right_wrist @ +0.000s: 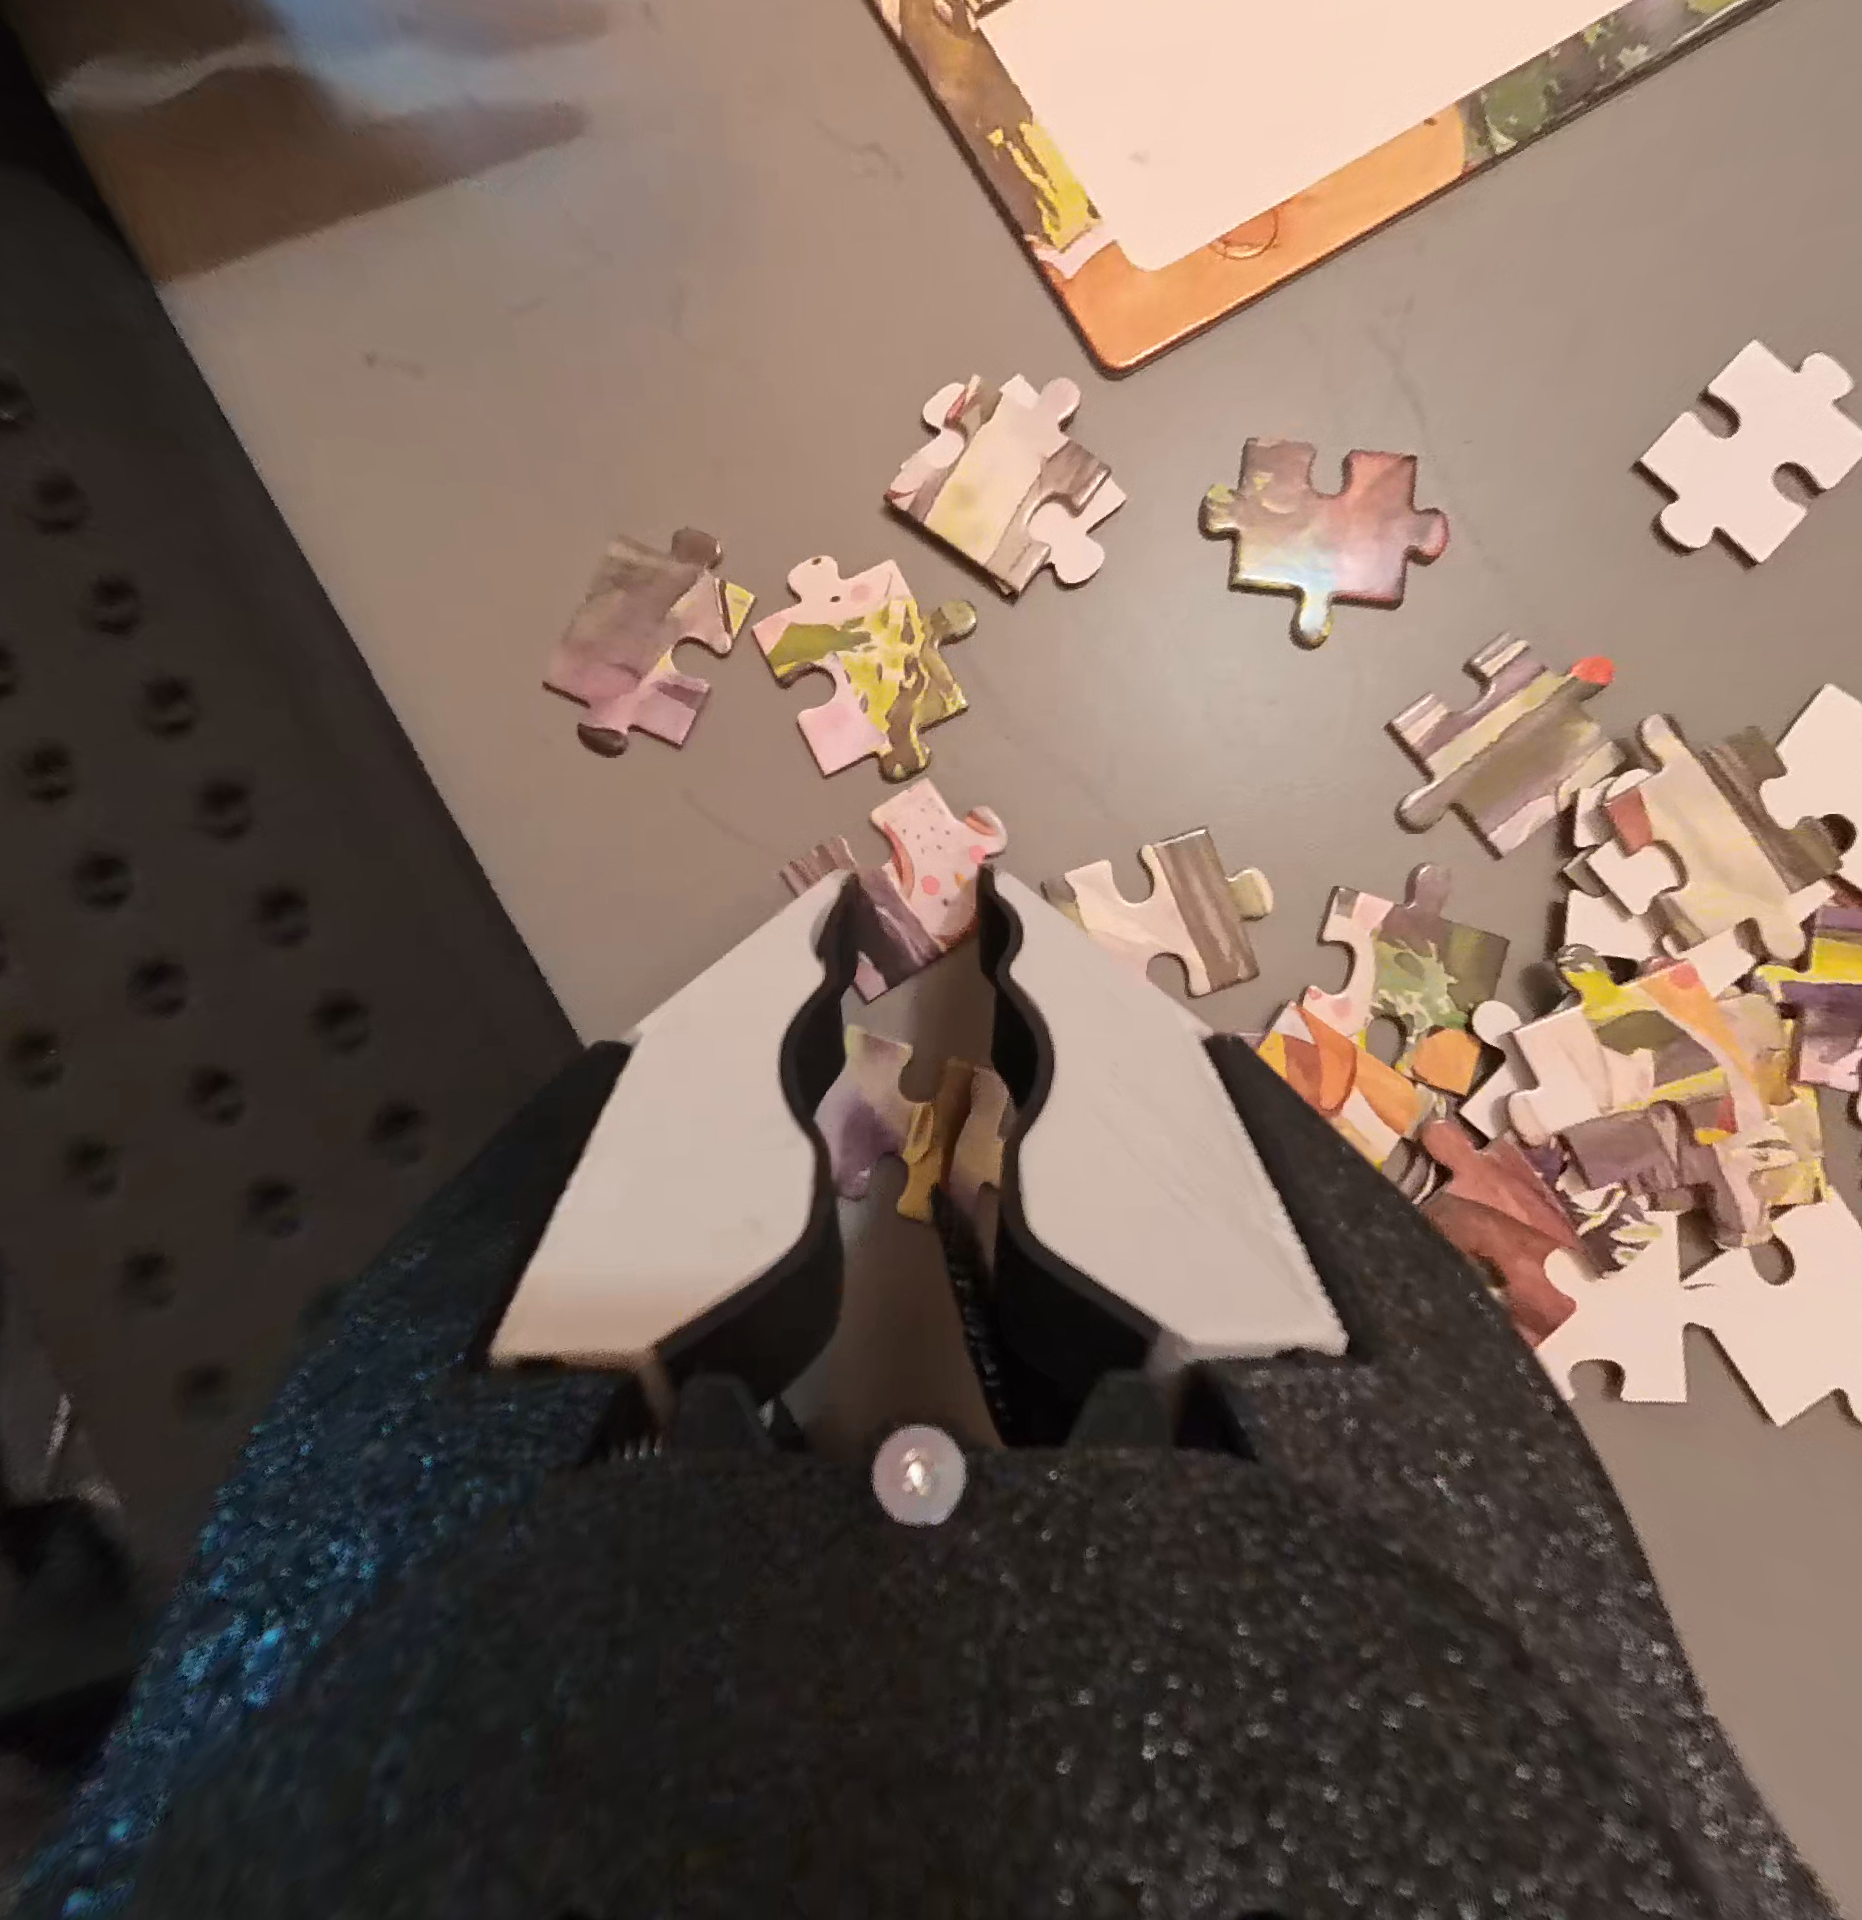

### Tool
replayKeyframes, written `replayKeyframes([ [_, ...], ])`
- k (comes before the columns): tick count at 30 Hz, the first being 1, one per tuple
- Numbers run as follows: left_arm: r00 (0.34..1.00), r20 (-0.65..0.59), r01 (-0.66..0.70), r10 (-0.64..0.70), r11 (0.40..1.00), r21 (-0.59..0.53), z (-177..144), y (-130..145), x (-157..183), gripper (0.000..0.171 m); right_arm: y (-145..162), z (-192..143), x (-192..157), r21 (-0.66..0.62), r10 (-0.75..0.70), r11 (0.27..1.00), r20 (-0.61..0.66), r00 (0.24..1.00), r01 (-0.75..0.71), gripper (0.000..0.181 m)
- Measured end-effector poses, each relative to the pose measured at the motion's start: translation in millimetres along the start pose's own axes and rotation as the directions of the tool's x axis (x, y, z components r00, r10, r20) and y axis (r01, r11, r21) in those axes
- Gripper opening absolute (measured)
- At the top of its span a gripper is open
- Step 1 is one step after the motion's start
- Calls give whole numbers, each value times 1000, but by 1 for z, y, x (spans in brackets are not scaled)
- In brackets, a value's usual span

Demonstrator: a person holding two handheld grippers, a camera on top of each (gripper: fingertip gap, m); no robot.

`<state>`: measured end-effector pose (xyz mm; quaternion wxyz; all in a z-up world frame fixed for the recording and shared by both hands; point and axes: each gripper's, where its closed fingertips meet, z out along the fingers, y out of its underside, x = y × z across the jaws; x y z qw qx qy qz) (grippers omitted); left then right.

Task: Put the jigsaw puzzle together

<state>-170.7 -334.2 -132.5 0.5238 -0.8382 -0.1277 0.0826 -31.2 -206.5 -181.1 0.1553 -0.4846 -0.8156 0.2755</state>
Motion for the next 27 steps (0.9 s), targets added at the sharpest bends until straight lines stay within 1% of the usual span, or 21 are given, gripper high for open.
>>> replayKeyframes([
  [2, 1000, 1, 1, -1, 1000, 1, 0, 0, 0, 17, -1, 0, 7, 9, 10, 1000, -36, 999, -10, 15],
  [5, 1000, 0, 2, -2, 1000, -1, 0, 0, 0, 17, 0, -4, 29, 8, 41, 999, -145, 989, -40, 18],
  [6, 1000, 0, 1, -1, 1000, -2, 0, 0, 0, 17, -5, -5, 30, 31, 58, 998, -144, 988, -54, 23],
  [8, 1000, -1, 0, 0, 1000, -5, 1, 1, 0, 17, -27, -4, 29, 107, 117, 989, -116, 986, -105, 35],
  [10, 1000, 0, -2, 2, 1000, -10, 1, 1, 0, 17, -52, 7, 22, 152, 165, 977, -79, 983, -151, 53],
  [11, 1000, 1, -4, 4, 1000, -11, 1, 1, 0, 17, -60, 14, 19, 154, 164, 977, -78, 983, -151, 55],
  [13, 1000, 6, -9, 9, 1000, -9, 1, 1, 0, 17, -67, 30, 18, 124, 157, 982, -118, 981, -143, 53],
  [14, 1000, 8, -11, 11, 1000, -7, 0, 1, 0, 17, -68, 37, 16, 113, 147, 985, -118, 982, -134, 52],
  [17, 1000, 9, -10, 10, 1000, -3, 0, 1, -1, 17, -62, 51, 15, 58, 149, 988, -129, 980, -143, 51],
  [18, 1000, 9, -8, 8, 1000, -3, 0, 0, -1, 17, -63, 50, 17, 74, 159, 986, -132, 978, -150, 43],
  [23, 1000, 8, -13, 13, 1000, -3, 0, 0, 0, 17, -56, 45, 16, 67, 168, 985, -107, 980, -162, 40],
  [25, 1000, 8, -12, 12, 1000, -1, 0, 0, 0, 17, -55, 40, 16, 88, 205, 976, -60, 977, -199, 39],
  [27, 1000, 8, -11, 11, 1000, -1, 0, 0, 0, 17, -62, 27, 15, 163, 268, 949, 33, 963, -270, 39],
])
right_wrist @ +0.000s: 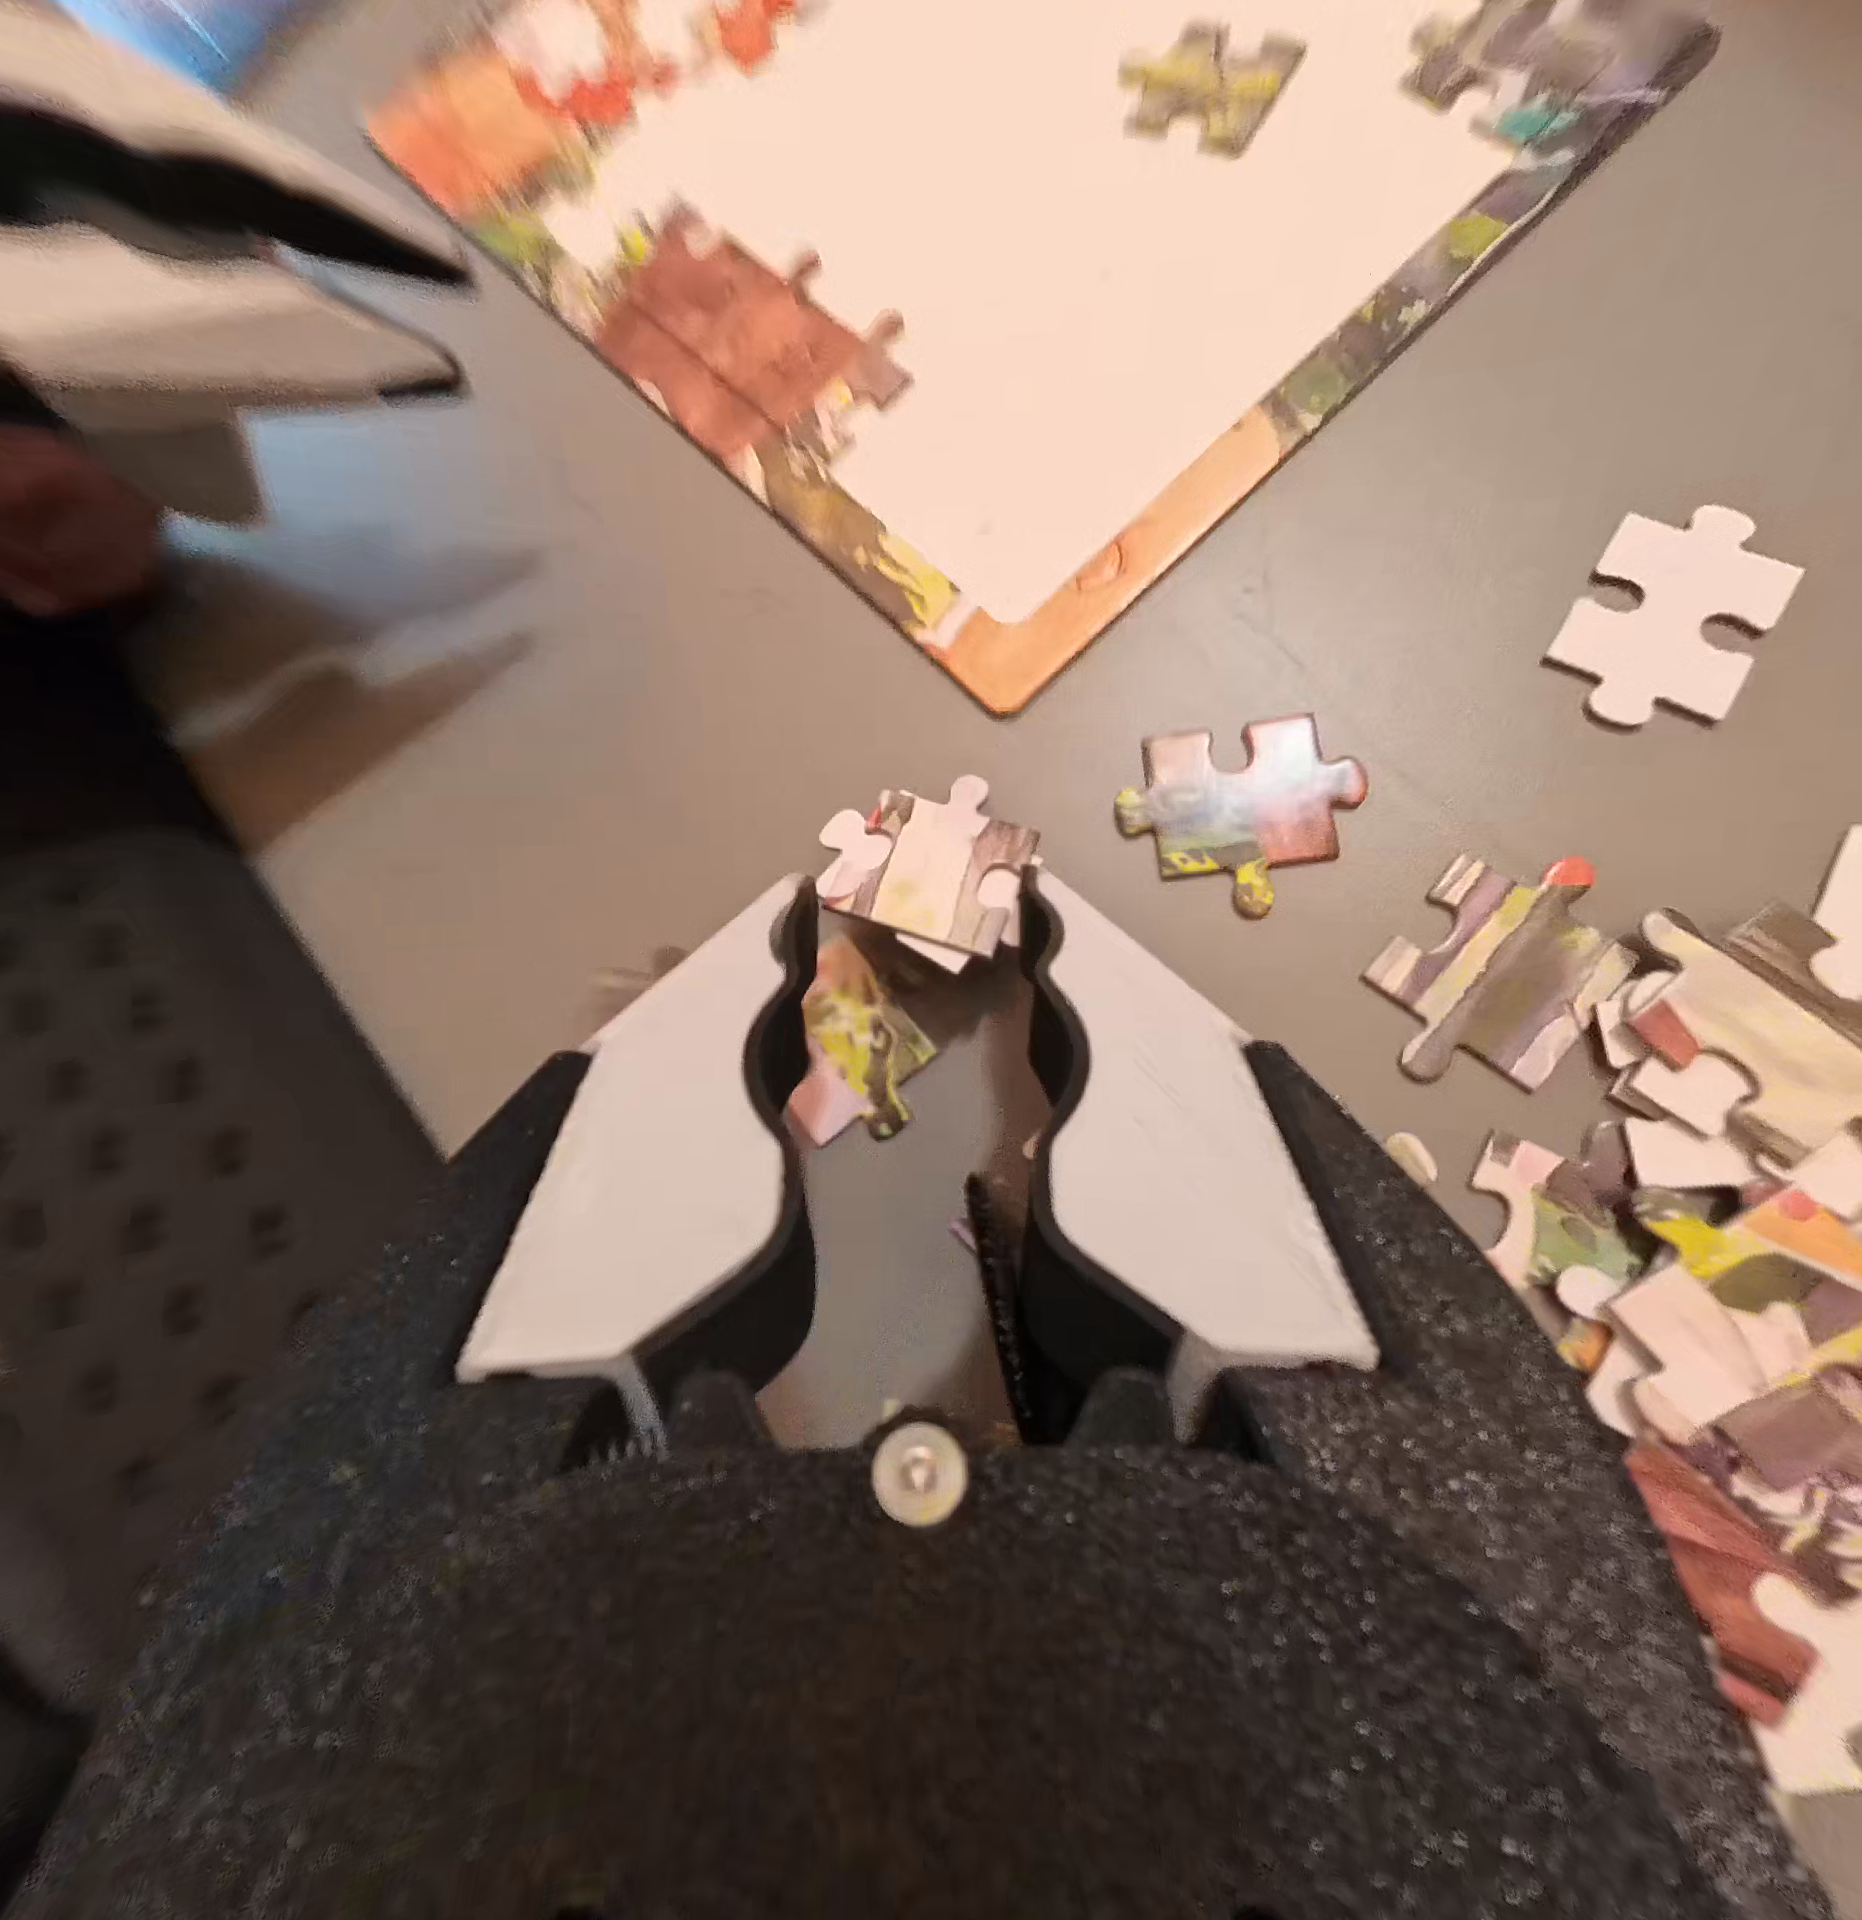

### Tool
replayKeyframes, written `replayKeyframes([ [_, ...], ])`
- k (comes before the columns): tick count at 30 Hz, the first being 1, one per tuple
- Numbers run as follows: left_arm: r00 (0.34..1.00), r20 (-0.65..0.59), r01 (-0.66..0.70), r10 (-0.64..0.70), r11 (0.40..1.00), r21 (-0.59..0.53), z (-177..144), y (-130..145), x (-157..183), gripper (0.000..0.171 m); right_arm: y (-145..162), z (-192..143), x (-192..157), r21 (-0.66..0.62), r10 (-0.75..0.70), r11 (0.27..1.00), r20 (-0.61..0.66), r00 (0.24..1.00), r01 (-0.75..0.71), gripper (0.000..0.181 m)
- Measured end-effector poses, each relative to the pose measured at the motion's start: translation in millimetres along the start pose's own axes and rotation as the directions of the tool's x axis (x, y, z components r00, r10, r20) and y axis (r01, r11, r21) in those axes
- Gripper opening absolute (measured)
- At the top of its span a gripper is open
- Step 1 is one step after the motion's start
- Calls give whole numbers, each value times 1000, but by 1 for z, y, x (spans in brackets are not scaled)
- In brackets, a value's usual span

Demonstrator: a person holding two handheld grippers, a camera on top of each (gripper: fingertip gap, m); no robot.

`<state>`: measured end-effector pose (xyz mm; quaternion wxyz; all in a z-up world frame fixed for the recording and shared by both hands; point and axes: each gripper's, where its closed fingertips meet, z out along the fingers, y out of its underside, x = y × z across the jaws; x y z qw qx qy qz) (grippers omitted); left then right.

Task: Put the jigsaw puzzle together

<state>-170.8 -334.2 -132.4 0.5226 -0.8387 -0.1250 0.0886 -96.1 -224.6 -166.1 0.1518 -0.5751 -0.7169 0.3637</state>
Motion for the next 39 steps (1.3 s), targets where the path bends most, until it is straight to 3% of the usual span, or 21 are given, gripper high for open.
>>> replayKeyframes([
  [2, 1000, -1, -6, 6, 1000, 4, 0, -1, 1, 17, -18, -18, -5, 121, 105, 985, 135, 985, -121, 39],
  [4, 1000, -3, -15, 15, 1000, 2, 0, -1, 2, 18, -39, -40, -12, 225, 222, 924, 343, 913, -309, 38],
  [6, 1000, 0, -22, 22, 1000, -7, 2, 1, 2, 18, -55, -61, -20, 204, 325, 820, 603, 729, -534, 29],
  [7, 1000, 0, -24, 24, 1000, -11, 2, 1, 3, 18, -64, -73, -18, 195, 348, 749, 698, 626, -633, 0],
  [9, 1000, 2, -27, 27, 1000, -16, 3, 2, 3, 18, -75, -92, -10, 127, 353, 612, 839, 414, -780, 0],
  [10, 1000, 3, -27, 27, 999, -18, 3, 2, 3, 18, -72, -91, -9, 87, 368, 599, 853, 370, -796, 0],
  [11, 1000, 3, -28, 28, 999, -20, 3, 2, 3, 18, -66, -85, -7, 81, 398, 612, 828, 394, -787, 0],
  [16, 999, 2, -33, 33, 999, -28, 4, 4, 3, 18, -44, -74, 12, 206, 429, 746, 578, 694, -633, 7],
  [18, 999, -13, -36, 36, 999, -35, 4, 5, 6, 18, -36, -65, 3, 215, 348, 847, 464, 815, -485, 10],
  [20, 998, -54, -46, 44, 999, -23, 3, 3, 13, 18, -28, -50, -18, 171, 246, 926, 398, 884, -335, 17],
  [22, 992, -111, -67, 64, 998, -22, 2, 4, 24, 18, -13, -28, -24, 107, 101, 986, 244, 964, -130, 25],
  [25, 958, -234, -181, 166, 982, -46, 3, 12, 53, 18, 5, -9, -34, -5, -91, 996, 142, 986, 93, 27],
  [28, 919, -321, -284, 231, 950, -130, 8, 31, 72, 16, 9, -2, -50, -33, -143, 988, 179, 973, 151, 31],
  [33, 938, -317, -212, 141, 956, -202, 14, 37, 64, 0, 15, 11, -52, -88, -189, 975, 141, 972, 203, 27],
  [39, 944, -306, -206, 125, 946, -249, 19, 43, 62, 0, 14, 27, -54, -140, -271, 950, 83, 959, 280, 15],
])
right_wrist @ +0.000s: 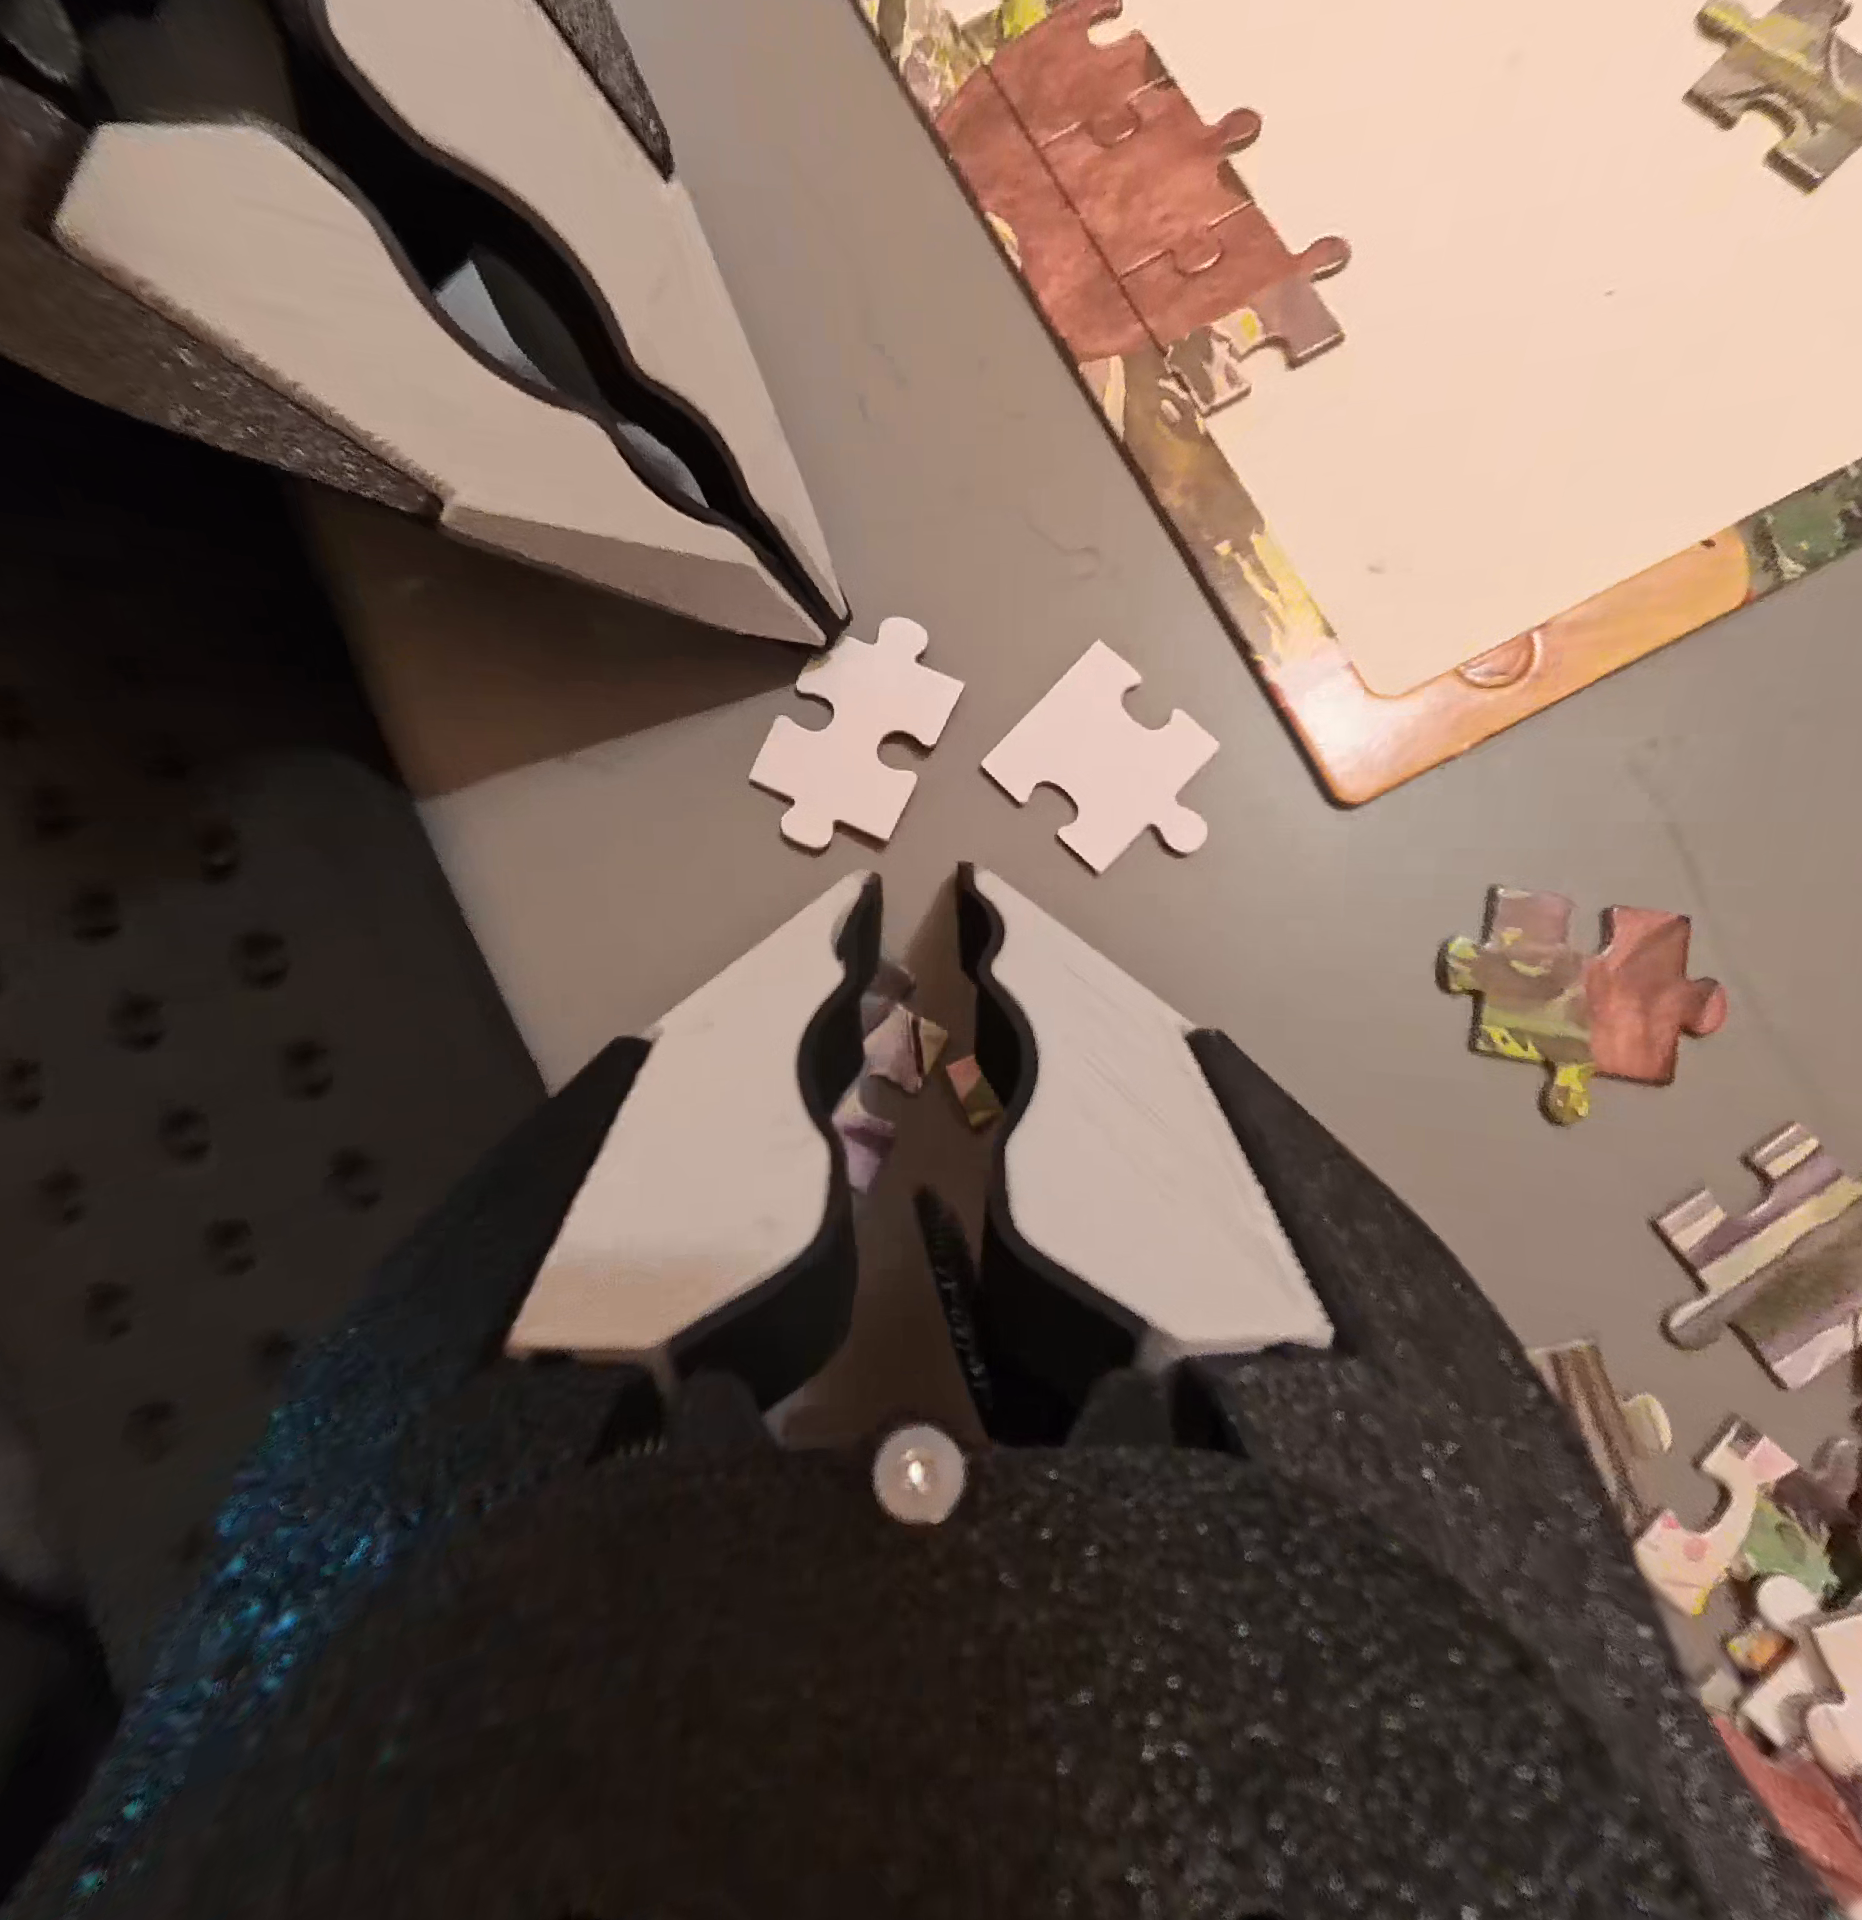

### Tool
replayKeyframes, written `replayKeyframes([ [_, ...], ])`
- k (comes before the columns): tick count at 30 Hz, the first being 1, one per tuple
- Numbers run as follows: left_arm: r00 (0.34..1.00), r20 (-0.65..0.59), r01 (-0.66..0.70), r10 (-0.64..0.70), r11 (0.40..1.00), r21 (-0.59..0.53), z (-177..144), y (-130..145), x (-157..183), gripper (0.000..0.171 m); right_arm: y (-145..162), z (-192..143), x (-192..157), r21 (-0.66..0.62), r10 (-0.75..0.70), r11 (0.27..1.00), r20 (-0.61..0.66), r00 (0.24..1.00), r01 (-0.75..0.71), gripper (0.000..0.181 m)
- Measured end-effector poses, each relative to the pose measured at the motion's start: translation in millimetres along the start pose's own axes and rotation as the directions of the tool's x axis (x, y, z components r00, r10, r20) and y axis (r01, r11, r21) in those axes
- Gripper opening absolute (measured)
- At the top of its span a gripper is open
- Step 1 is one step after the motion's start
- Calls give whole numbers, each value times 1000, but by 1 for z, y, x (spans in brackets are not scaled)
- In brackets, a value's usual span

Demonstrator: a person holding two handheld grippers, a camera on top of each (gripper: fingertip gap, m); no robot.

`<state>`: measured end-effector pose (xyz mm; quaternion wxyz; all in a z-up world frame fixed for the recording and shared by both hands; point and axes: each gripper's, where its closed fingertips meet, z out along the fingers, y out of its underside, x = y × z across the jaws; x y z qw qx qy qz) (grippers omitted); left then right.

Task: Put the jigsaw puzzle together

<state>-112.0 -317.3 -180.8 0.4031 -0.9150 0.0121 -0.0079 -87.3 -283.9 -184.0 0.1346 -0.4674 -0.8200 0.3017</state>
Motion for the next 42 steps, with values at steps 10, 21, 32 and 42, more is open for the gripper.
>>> replayKeyframes([
  [10, 999, 26, 40, -40, 999, 6, -1, 0, -8, 0, -24, -1, -15, 96, 36, 994, 78, 996, -43, 0],
  [21, 997, -31, 67, -65, 996, 58, -15, 1, -10, 0, -11, -21, -9, 75, 60, 995, 131, 990, -71, 1],
  [32, 996, -52, -80, 79, 997, -8, 0, 2, 13, 0, -6, 4, -19, 15, -33, 999, 84, 996, 32, 0],
  [42, 996, -32, -82, 82, 997, -7, 0, 2, 11, 0, -14, 10, -21, 8, -33, 999, 69, 997, 33, 0],
])
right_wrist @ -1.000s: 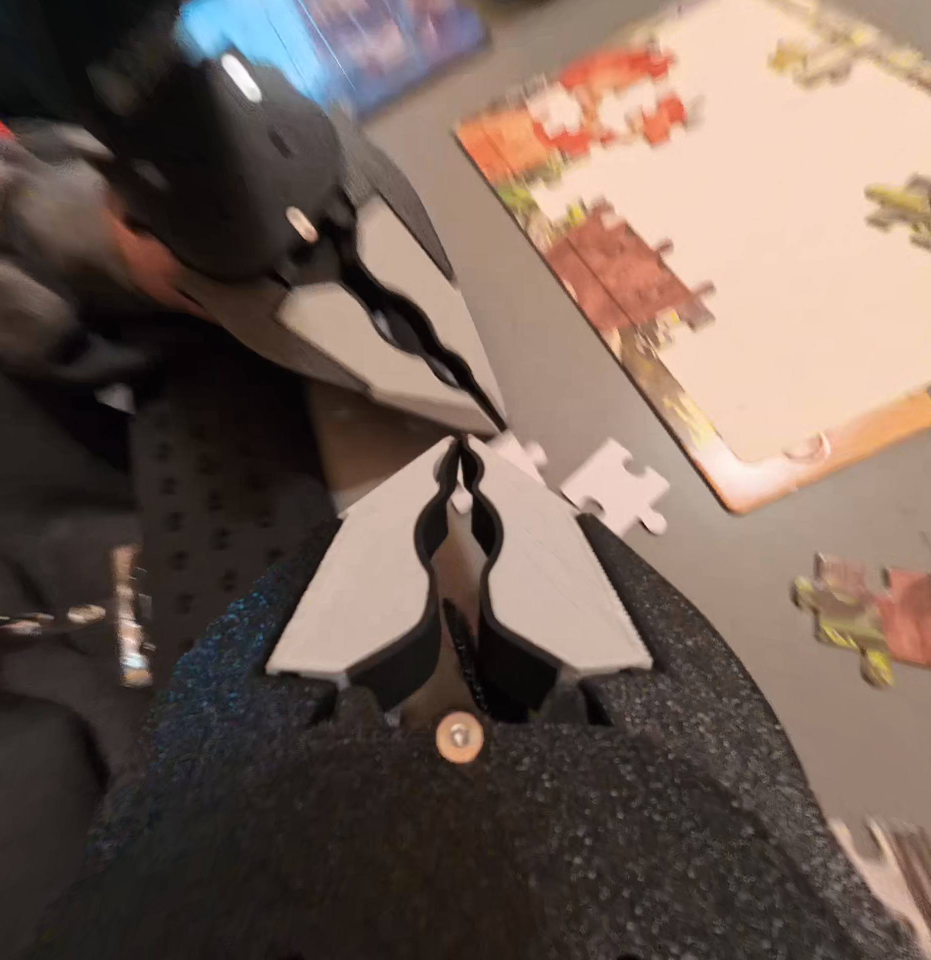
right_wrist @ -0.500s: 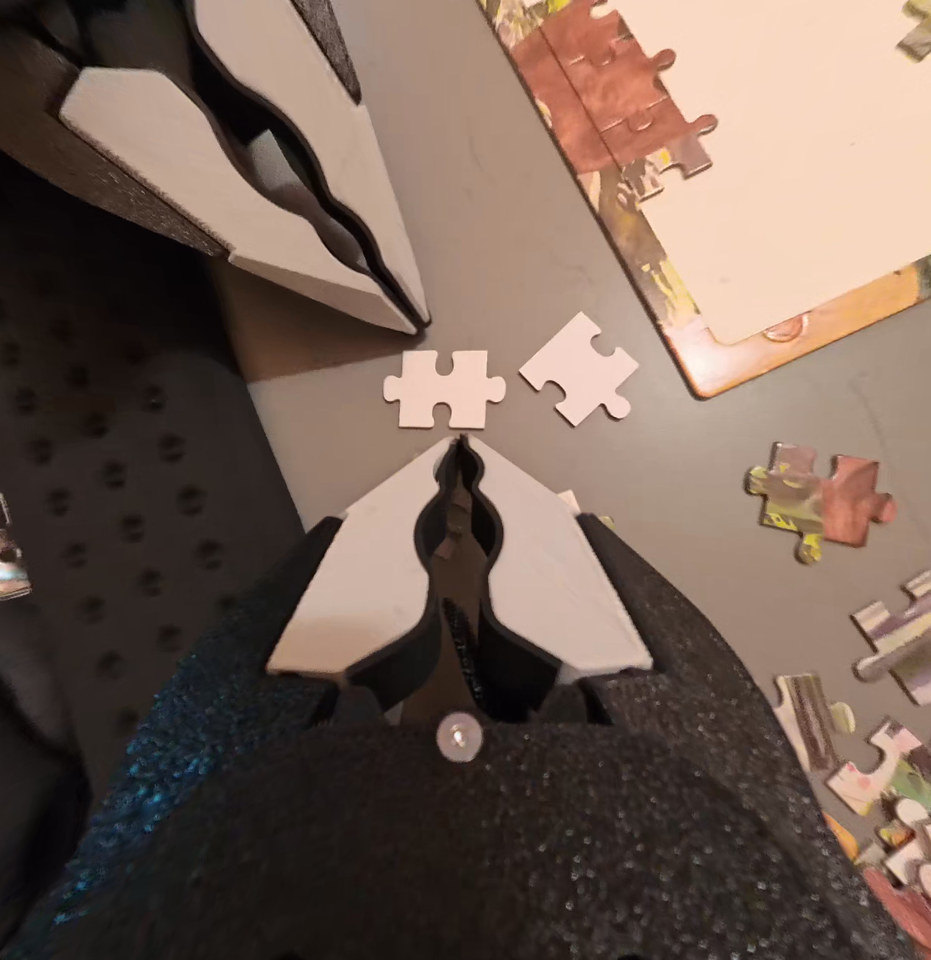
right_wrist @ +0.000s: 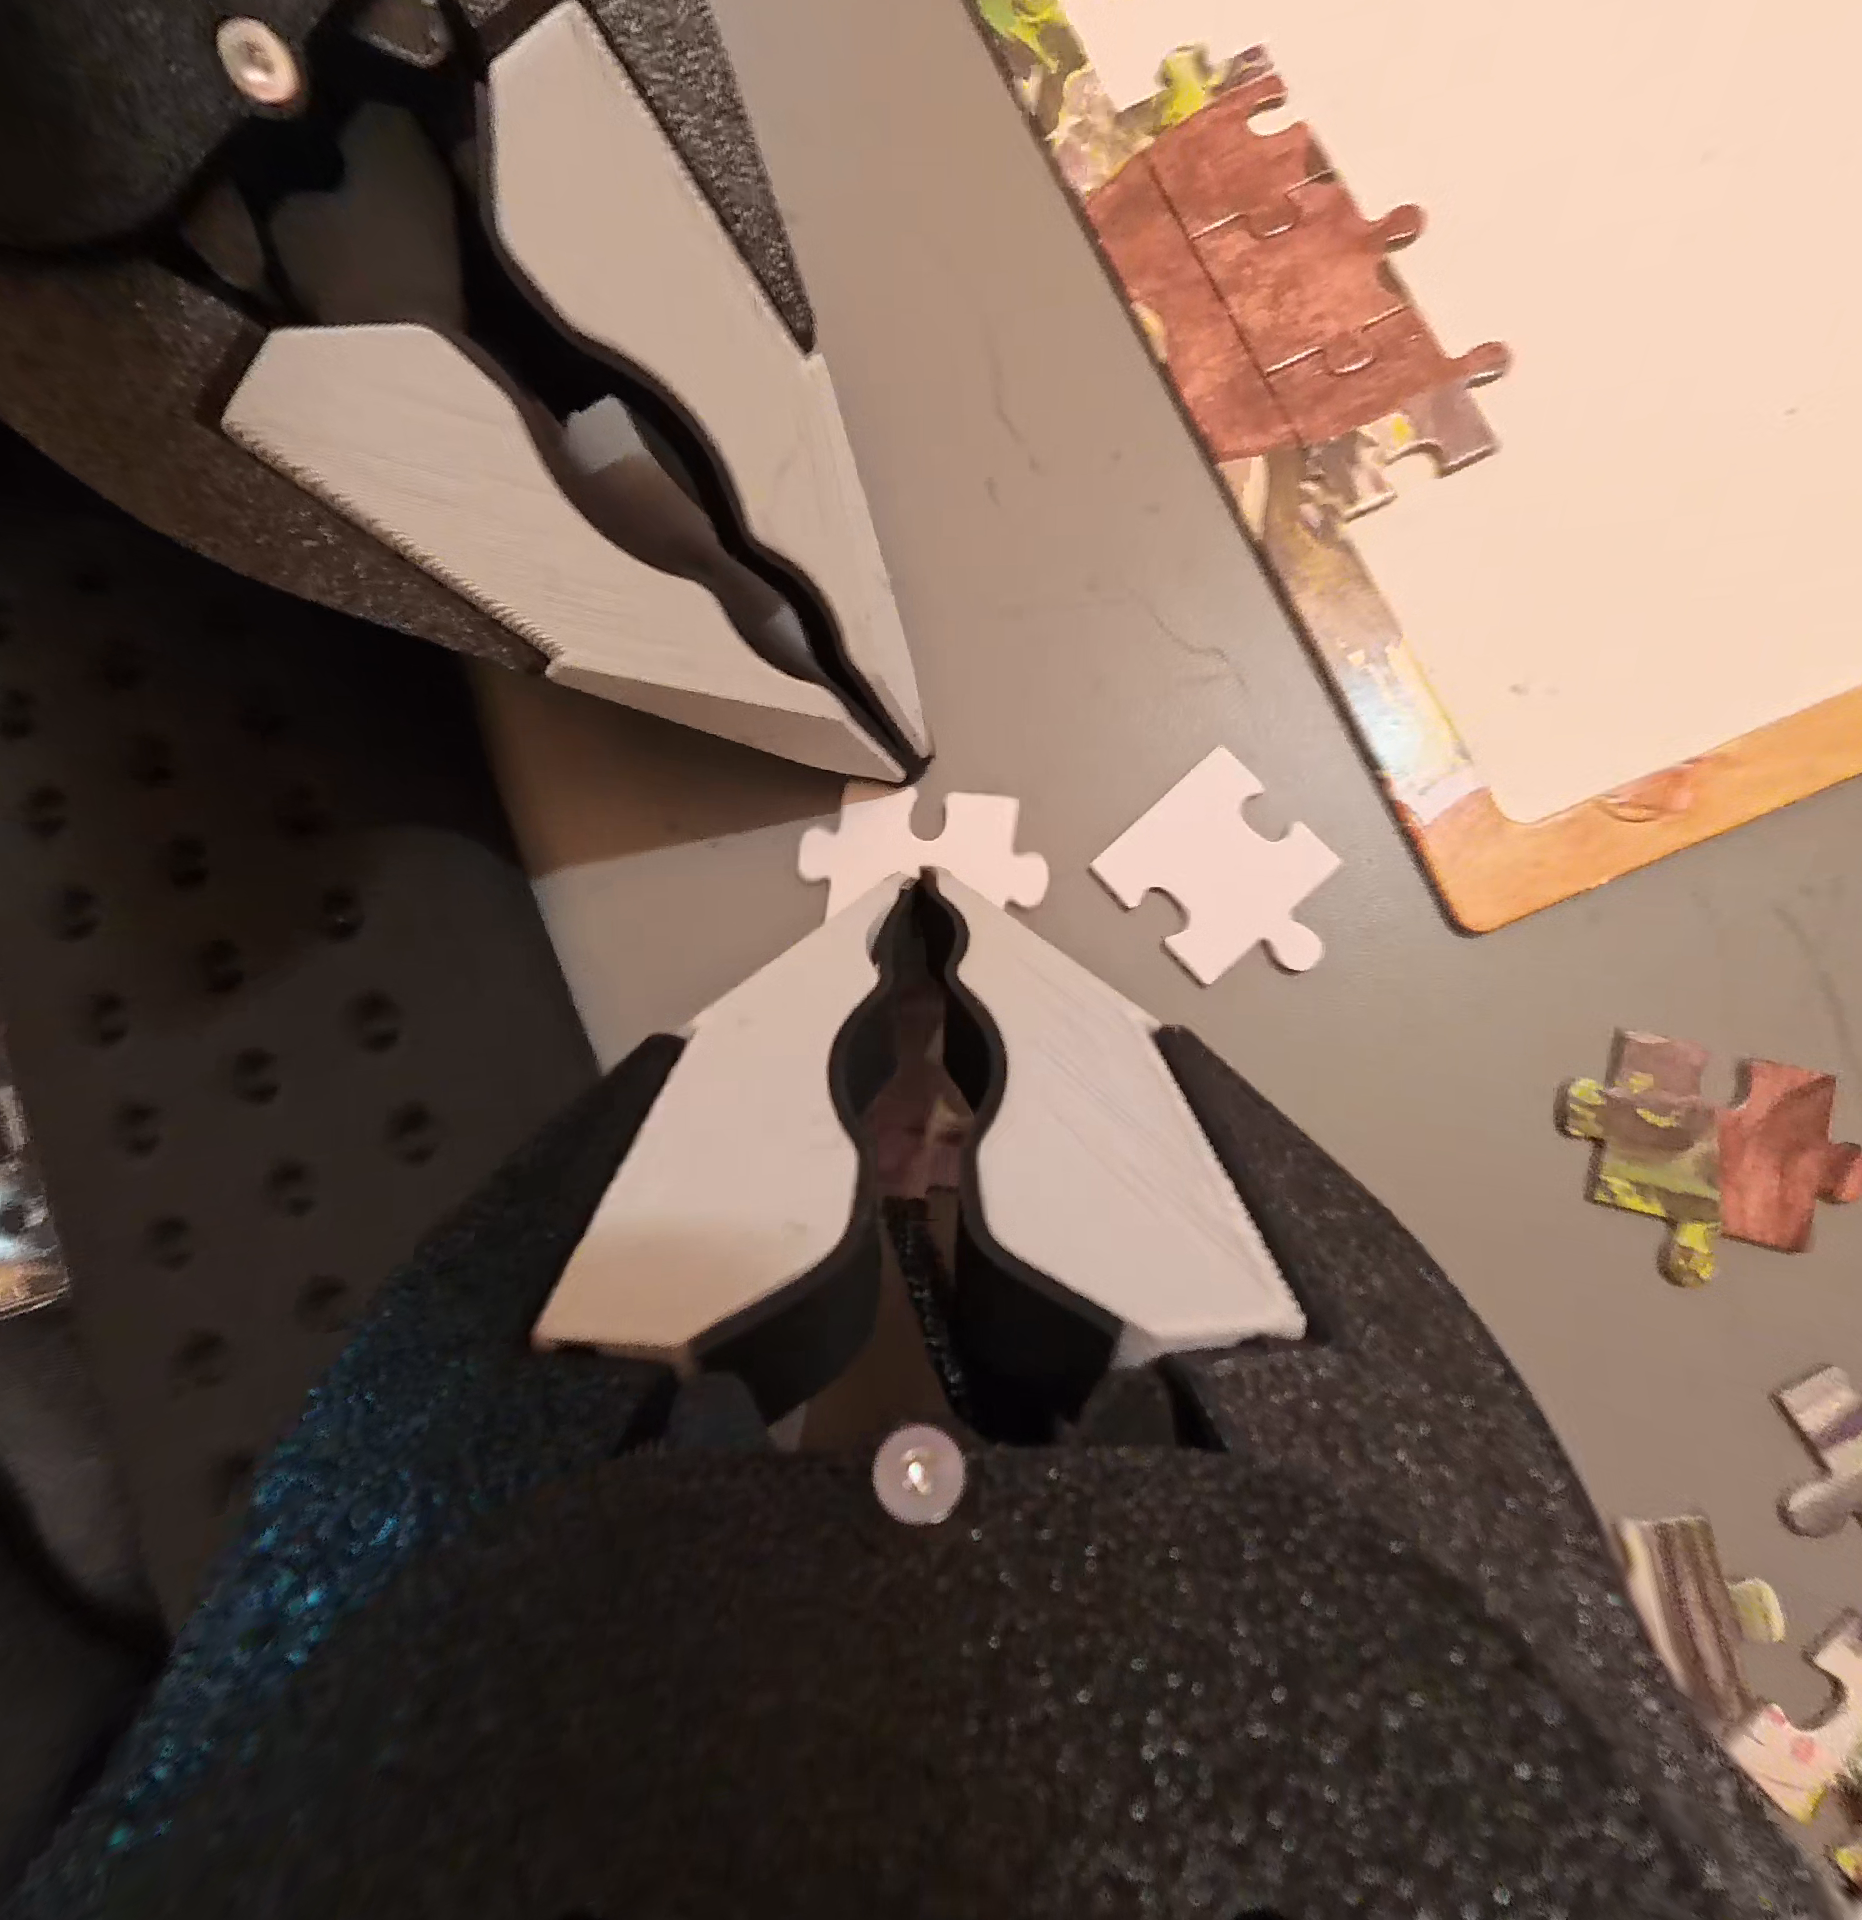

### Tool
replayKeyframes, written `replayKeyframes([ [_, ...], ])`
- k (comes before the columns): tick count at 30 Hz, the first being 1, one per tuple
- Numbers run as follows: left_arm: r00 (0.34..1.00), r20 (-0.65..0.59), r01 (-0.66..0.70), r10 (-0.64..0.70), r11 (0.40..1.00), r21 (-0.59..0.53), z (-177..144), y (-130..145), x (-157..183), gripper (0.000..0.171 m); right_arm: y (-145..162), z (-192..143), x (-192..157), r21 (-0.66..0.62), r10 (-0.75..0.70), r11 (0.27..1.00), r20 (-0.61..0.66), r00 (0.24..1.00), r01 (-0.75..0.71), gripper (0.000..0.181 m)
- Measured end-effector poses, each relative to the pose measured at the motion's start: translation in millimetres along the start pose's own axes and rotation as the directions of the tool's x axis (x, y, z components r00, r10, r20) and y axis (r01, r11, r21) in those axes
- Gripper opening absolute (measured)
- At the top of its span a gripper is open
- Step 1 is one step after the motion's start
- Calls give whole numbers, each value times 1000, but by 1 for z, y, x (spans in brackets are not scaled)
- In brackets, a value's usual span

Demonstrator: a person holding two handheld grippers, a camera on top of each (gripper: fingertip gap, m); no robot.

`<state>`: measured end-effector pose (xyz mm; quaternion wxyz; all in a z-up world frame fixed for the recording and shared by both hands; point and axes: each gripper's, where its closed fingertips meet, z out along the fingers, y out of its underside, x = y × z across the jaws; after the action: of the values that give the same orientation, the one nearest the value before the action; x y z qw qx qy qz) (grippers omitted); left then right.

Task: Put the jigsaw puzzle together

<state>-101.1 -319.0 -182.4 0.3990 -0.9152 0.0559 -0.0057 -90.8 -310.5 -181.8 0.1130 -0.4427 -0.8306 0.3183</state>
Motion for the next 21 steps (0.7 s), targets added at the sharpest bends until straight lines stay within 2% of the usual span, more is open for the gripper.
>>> replayKeyframes([
  [3, 1000, 21, 8, -8, 1000, 5, -1, 0, -4, 2, -9, -6, 10, 51, 3, 999, -63, 998, 0, 2],
  [5, 999, 43, 29, -31, 999, 41, -6, -4, -9, 14, -11, -15, 16, 82, 10, 997, -88, 996, -2, 9],
  [7, 999, 17, 51, -52, 996, 75, -10, -7, -8, 17, -3, -18, 8, 49, 16, 999, -27, 999, -15, 26],
  [8, 998, 9, 54, -55, 996, 70, -9, -7, -8, 18, 4, -17, 6, 16, 24, 1000, -9, 1000, -24, 38],
  [10, 999, 2, 42, -42, 999, 33, -5, -3, -6, 17, 14, -12, 6, -31, 12, 999, -16, 1000, -13, 51],
  [12, 1000, -9, 26, -26, 1000, 5, -1, 0, -2, 12, 9, -10, 8, 3, -36, 999, -44, 998, 36, 50],
  [15, 998, -51, 24, -24, 1000, 1, 0, 0, 4, 0, 8, -5, 6, -6, -89, 996, -23, 996, 88, 48],
  [21, 997, -64, 35, -35, 999, 0, 3, -3, 6, 0, 2, -2, 5, 22, -167, 986, 95, 981, 166, 40],
])
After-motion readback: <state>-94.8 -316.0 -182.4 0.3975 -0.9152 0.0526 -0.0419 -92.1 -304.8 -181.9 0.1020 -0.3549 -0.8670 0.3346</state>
